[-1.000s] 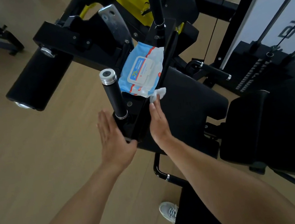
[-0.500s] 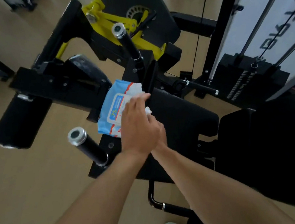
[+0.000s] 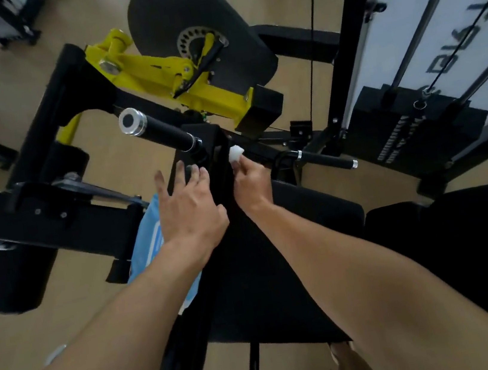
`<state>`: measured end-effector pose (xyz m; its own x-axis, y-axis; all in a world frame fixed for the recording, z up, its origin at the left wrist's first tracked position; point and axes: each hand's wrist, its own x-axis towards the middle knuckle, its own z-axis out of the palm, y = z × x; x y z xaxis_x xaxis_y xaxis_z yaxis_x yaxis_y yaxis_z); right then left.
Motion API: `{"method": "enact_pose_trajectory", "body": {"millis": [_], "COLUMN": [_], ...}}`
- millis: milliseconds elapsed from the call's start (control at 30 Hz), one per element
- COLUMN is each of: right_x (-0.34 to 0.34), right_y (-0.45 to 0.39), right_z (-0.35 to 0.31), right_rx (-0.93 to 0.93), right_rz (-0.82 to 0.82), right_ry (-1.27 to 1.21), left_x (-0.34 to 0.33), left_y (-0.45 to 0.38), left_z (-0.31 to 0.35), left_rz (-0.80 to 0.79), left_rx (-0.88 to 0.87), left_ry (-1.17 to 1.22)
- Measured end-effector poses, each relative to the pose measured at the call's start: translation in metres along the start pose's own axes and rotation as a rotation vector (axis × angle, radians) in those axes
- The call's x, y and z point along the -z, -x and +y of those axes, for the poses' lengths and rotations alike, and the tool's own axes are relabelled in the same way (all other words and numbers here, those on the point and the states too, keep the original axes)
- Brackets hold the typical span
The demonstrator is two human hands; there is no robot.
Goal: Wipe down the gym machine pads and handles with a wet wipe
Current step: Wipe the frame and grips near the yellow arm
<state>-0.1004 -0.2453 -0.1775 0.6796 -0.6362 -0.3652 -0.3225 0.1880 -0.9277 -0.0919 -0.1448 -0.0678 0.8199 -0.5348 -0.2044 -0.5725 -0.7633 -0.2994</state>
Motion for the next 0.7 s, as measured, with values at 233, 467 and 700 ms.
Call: {"method": "enact_pose_trajectory", "body": {"millis": [233,467,700], "right_x": [-0.001,-0.011,-0.009], "right_y": [0.029,0.020,-0.007], "right_z": [0.016,0.011,-0.016], "right_rx": [0.158,-0.003,-0.006], "right_rz": [-0.059,-0.131,0.165], "right_ry": [0.263,-0.139,-0.098], "left_x": [0.007,0.010,0.010], "left_y": [-0.004,-0.006,-0.007], "left_z": [-0.002,-0.003,-0.007], "left_rz": [-0.030,-0.035,-0.041], "left_rx": [-0.002,-0.024,-0.050], "left_ry": [0.022,-0.007,0.061]}}
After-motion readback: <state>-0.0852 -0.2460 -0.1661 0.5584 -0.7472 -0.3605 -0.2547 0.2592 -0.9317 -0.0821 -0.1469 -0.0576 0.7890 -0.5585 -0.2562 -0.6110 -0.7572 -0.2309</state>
